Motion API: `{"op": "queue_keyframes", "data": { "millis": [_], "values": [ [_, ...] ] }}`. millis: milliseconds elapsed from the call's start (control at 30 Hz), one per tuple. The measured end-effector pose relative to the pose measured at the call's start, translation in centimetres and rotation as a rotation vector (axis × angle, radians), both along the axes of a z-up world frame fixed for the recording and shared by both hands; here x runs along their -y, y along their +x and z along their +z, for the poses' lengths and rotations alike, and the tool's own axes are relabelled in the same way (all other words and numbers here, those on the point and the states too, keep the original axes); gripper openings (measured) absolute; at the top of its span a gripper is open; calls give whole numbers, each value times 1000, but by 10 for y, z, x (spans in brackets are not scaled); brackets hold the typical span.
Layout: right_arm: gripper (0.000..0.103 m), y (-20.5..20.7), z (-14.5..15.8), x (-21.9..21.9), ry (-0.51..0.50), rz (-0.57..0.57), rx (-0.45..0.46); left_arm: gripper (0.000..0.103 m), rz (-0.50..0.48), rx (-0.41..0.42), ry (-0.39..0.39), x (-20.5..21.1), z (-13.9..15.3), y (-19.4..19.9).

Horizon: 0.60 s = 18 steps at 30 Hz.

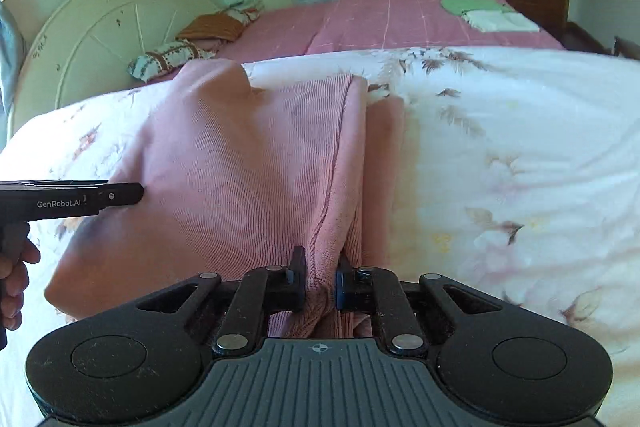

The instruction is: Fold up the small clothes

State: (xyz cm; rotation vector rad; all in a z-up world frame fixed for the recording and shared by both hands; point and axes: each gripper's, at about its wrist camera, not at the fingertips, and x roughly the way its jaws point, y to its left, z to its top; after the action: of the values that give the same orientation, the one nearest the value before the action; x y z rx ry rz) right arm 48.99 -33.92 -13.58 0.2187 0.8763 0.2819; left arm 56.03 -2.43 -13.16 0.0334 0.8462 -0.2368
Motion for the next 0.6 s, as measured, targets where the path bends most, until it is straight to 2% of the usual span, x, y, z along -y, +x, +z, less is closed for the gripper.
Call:
{"op": "queue_keyframes", "data": {
  "millis": [33,100,133,233,467,500,533,600],
  "values": [
    [14,-2,5,2,16,-9,18,52,-2,23,-15,-6,5,-1],
    [36,-7,18,11,39,-37,90,53,9,62,-78,-21,11,1],
    [36,-3,23,17,63,-45,116,53,25,70,-113,-28,12,5],
    [36,26,22,29,118,-66,94,53,60,56,-120,-34,9,20],
    [36,73,4,14,49,-32,64,55,76,8,-110,-31,-10,36],
    [27,73,2,12,44,-30,74,54,77,6,-108,-30,-10,36],
    [12,70,1,10,30,-18,91,53,77,5,-111,-30,-9,36],
    [8,61,7,8,-7,-20,140,50,60,24,-125,-28,-3,32]
  ]
}}
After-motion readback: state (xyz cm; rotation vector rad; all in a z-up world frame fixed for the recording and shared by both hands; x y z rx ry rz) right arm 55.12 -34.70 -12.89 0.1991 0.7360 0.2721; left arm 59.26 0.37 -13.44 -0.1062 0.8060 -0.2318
